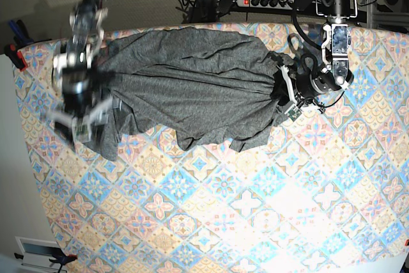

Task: Layout the t-shirt on the table in an organized manner, then fold the t-shirt properly
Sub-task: 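Lift and pull the right gripper's fabric back toward the robot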

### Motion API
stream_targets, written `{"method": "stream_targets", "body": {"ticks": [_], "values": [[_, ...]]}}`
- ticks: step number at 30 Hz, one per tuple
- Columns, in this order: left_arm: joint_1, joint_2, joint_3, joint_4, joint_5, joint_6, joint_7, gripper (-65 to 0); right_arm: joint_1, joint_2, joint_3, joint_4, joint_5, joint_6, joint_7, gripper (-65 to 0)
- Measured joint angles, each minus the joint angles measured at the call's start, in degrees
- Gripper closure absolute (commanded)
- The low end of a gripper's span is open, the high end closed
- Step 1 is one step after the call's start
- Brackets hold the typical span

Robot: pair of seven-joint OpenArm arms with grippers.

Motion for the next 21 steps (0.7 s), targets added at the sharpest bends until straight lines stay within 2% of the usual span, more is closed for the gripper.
{"method": "stream_targets", "body": {"ticks": [3, 6, 11, 16, 21], "values": [[0.0, 0.0, 0.0, 0.1, 0.0, 0.0, 0.0, -12.2, 3.4, 2.1, -2.5, -5.9, 0.6, 1.3, -0.1, -29.8], [0.0, 0.0, 0.0, 0.1, 0.0, 0.0, 0.0, -12.2, 4.3, 2.2, -3.7, -11.2, -0.3, 1.0, -2.1, -29.8], [0.0, 0.0, 0.0, 0.1, 0.0, 0.0, 0.0, -12.2, 8.8, 2.3, -4.3, -16.6, 0.2, 0.6, 0.5, -29.8], [0.0, 0.0, 0.0, 0.1, 0.0, 0.0, 0.0, -12.2, 8.2, 2.3, -4.2, -23.5, -0.4, 0.9, -0.5, -29.8], [0.0, 0.0, 0.0, 0.1, 0.0, 0.0, 0.0, -12.2, 11.1, 2.3, -4.0, -30.3, 0.1, 0.6, 6.6, -29.8]]}}
